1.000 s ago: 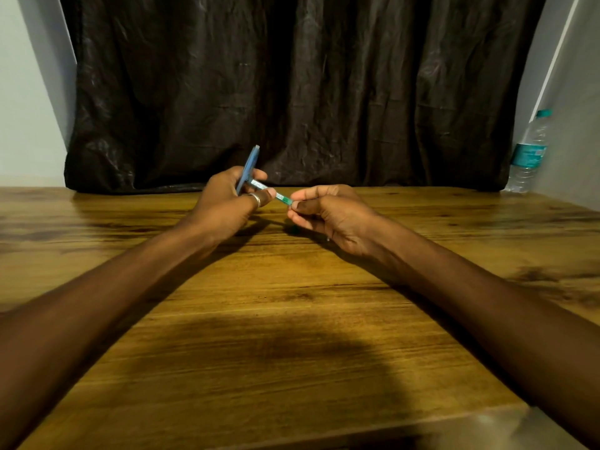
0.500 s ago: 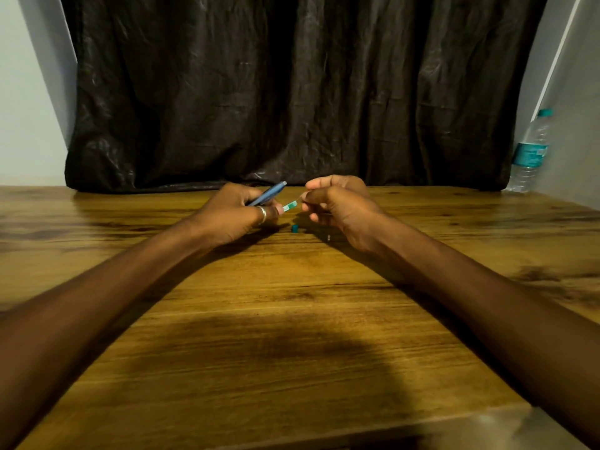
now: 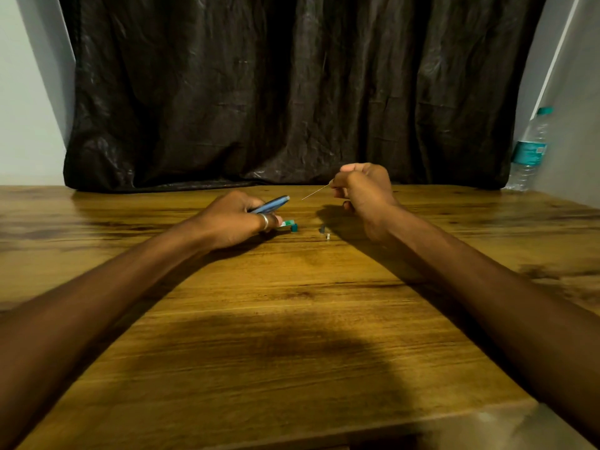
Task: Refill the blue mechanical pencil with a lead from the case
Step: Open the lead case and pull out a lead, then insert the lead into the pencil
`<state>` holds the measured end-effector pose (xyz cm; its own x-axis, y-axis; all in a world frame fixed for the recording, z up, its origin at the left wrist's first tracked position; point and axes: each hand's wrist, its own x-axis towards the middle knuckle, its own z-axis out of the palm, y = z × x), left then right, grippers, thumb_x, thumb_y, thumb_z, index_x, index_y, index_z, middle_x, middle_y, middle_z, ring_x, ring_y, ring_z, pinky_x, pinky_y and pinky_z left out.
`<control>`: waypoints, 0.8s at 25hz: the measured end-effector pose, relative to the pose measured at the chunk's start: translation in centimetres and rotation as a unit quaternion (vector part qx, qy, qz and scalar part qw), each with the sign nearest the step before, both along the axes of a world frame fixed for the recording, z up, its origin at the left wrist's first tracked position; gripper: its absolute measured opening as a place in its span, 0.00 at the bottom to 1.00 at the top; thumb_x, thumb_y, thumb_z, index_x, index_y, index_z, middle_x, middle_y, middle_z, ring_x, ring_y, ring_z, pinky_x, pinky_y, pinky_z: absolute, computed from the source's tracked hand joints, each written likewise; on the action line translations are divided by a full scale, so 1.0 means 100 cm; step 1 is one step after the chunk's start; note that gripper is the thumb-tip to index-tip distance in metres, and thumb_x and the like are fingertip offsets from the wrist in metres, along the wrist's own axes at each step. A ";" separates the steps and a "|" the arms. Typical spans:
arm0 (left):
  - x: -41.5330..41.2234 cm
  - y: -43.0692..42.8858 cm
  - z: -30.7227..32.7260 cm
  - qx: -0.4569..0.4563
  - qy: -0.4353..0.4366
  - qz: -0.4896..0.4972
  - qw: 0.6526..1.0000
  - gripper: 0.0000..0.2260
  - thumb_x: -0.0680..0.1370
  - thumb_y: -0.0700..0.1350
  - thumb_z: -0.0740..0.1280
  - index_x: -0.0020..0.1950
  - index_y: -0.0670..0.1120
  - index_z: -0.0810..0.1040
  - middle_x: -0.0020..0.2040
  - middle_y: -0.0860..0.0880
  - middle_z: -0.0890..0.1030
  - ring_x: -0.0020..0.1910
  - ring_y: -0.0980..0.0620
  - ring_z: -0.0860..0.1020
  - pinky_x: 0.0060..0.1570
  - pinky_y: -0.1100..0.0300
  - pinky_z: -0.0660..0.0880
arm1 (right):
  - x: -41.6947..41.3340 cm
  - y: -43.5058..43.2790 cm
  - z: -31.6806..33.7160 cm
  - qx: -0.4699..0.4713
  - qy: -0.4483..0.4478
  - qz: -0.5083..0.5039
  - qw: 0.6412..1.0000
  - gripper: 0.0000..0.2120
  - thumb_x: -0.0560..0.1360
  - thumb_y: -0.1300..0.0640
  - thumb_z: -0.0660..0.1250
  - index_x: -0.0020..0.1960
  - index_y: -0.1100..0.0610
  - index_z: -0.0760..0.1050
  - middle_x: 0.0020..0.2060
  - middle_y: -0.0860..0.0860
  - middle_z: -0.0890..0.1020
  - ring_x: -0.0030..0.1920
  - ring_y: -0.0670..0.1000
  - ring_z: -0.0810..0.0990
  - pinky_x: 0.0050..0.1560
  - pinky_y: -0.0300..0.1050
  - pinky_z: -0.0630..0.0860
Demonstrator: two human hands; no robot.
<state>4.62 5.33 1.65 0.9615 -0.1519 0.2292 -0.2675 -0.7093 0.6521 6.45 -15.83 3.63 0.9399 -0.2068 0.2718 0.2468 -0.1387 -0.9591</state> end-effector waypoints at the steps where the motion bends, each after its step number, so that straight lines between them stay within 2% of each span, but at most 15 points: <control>1: -0.001 0.000 0.000 0.016 -0.002 -0.006 1.000 0.11 0.76 0.53 0.73 0.43 0.46 0.85 0.40 0.44 0.84 0.39 0.51 0.78 0.40 0.55 0.71 | -0.001 -0.001 0.000 -0.005 -0.003 0.000 1.000 0.10 0.73 0.65 0.67 0.40 0.51 0.75 0.37 0.52 0.81 0.45 0.52 0.80 0.38 0.45 0.72; 3: -0.003 0.001 0.000 0.051 -0.004 -0.011 0.999 0.14 0.75 0.55 0.73 0.40 0.45 0.84 0.34 0.48 0.78 0.36 0.52 0.75 0.37 0.56 0.67 | -0.001 -0.001 -0.001 -0.010 -0.003 0.002 1.000 0.10 0.74 0.66 0.67 0.40 0.51 0.75 0.37 0.52 0.80 0.45 0.52 0.80 0.39 0.46 0.72; 5: -0.004 0.001 -0.001 0.078 -0.004 -0.015 0.997 0.16 0.75 0.57 0.73 0.40 0.44 0.83 0.33 0.49 0.77 0.35 0.51 0.74 0.36 0.56 0.67 | 0.000 -0.001 -0.001 -0.014 -0.002 0.003 1.000 0.10 0.73 0.66 0.67 0.40 0.51 0.75 0.36 0.52 0.80 0.44 0.52 0.80 0.38 0.45 0.71; 10: -0.005 -0.002 -0.002 0.091 -0.010 -0.028 0.995 0.13 0.73 0.57 0.74 0.40 0.47 0.85 0.35 0.48 0.81 0.38 0.51 0.78 0.37 0.57 0.70 | 0.001 0.000 -0.002 -0.015 0.007 0.005 1.000 0.09 0.74 0.65 0.68 0.44 0.51 0.76 0.40 0.51 0.81 0.46 0.50 0.81 0.36 0.41 0.73; 16: -0.007 -0.003 -0.004 0.090 -0.022 -0.022 0.995 0.09 0.74 0.54 0.75 0.43 0.49 0.87 0.35 0.50 0.82 0.37 0.54 0.77 0.34 0.61 0.69 | -0.005 0.001 -0.001 -0.032 -0.001 0.009 0.999 0.11 0.74 0.66 0.67 0.39 0.51 0.74 0.36 0.52 0.80 0.44 0.50 0.79 0.38 0.44 0.72; 20: -0.008 -0.002 -0.001 0.082 -0.024 -0.034 0.996 0.07 0.74 0.56 0.74 0.43 0.53 0.85 0.37 0.54 0.82 0.39 0.56 0.78 0.35 0.60 0.71 | -0.004 0.003 -0.002 -0.031 0.002 0.008 0.999 0.11 0.74 0.65 0.67 0.42 0.50 0.74 0.40 0.53 0.81 0.43 0.48 0.79 0.36 0.42 0.72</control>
